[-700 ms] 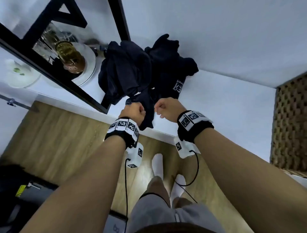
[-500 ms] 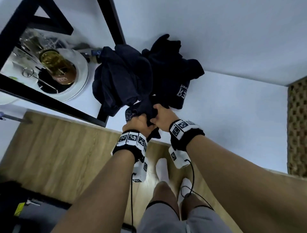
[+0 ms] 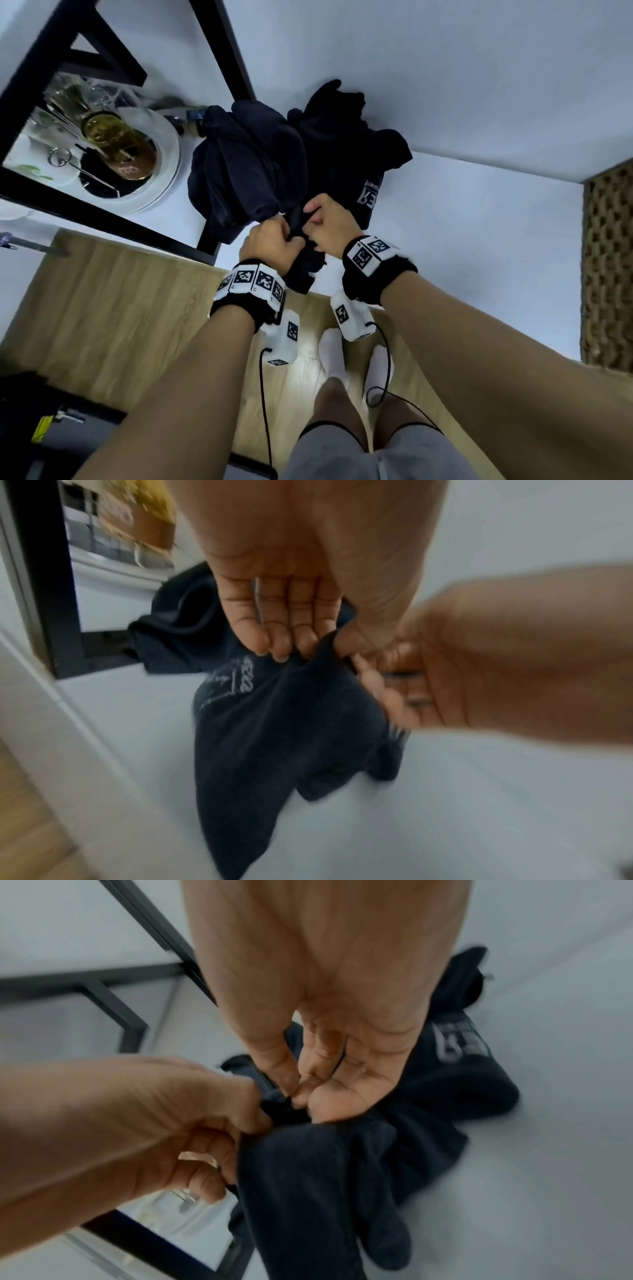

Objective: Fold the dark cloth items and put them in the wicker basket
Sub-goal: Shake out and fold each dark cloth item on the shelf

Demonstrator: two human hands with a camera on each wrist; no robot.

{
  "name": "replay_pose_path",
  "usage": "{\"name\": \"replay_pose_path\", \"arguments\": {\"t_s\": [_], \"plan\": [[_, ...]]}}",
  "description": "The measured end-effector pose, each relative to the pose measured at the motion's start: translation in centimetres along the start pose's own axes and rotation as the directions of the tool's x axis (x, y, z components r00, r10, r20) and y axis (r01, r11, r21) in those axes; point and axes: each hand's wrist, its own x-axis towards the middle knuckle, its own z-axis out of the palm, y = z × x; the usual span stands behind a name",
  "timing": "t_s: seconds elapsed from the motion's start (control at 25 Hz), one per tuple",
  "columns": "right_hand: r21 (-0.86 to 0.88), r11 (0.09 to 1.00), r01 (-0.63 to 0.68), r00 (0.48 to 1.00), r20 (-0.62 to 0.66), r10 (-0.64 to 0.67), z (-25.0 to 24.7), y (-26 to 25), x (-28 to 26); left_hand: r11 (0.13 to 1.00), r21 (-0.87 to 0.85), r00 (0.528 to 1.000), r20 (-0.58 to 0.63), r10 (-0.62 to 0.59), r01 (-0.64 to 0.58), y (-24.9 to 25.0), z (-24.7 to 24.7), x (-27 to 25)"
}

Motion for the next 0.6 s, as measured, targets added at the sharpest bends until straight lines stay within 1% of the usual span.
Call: {"name": "replay_pose_path", "arguments": {"t_s": [0.04, 0.08, 0.16, 0.2, 0.24, 0.32, 0.4, 0.48, 0.6], "plan": [[-0.013, 0.999, 0.037, 0.999, 0.025, -0.037, -1.2, -1.2, -0.7, 0.993, -0.118, 0.998, -0.068, 0.001, -0.009, 0.6, -1.4, 0.0], [-0.017, 0.997, 0.074, 0.995, 0.064, -0.073, -2.6, -2.5, -1.5, 0.967, -0.252, 0.994, -0.112, -0.003, -0.025, 1.2, -3.0, 0.0], [-0.002, 0.989, 0.145, 0.981, 0.13, -0.143, -5.7, -5.5, -3.6, 0.874, -0.478, 0.988, -0.154, 0.008, -0.081, 3.0, -6.3, -0.4], [0.0, 0.982, 0.191, 0.973, 0.131, -0.189, -7.3, -7.1, -4.9, 0.84, -0.529, 0.986, -0.163, 0.038, -0.12, 4.1, -7.8, -0.7], [0.014, 0.972, 0.236, 0.965, 0.113, -0.236, -8.9, -8.6, -6.0, 0.825, -0.54, 0.981, -0.176, 0.083, -0.167, 5.4, -9.1, -1.3], [0.102, 0.942, 0.32, 0.945, 0.044, -0.326, -12.1, -11.9, -8.6, 0.789, -0.549, 0.958, -0.223, 0.181, -0.277, 8.1, -11.7, -2.6], [0.17, 0.904, 0.392, 0.919, -0.034, -0.392, -15.2, -14.8, -10.7, 0.719, -0.598, 0.935, -0.235, 0.265, -0.354, 10.9, -13.8, -3.9], [0.172, 0.884, 0.434, 0.9, -0.116, -0.419, -18.2, -17.0, -12.7, 0.697, -0.566, 0.898, -0.264, 0.352, -0.44, 13.8, -15.5, -5.4], [0.17, 0.879, 0.445, 0.878, -0.276, -0.391, -22.3, -18.7, -14.9, 0.717, -0.424, 0.833, -0.299, 0.467, -0.554, 17.8, -17.4, -7.7]]}}
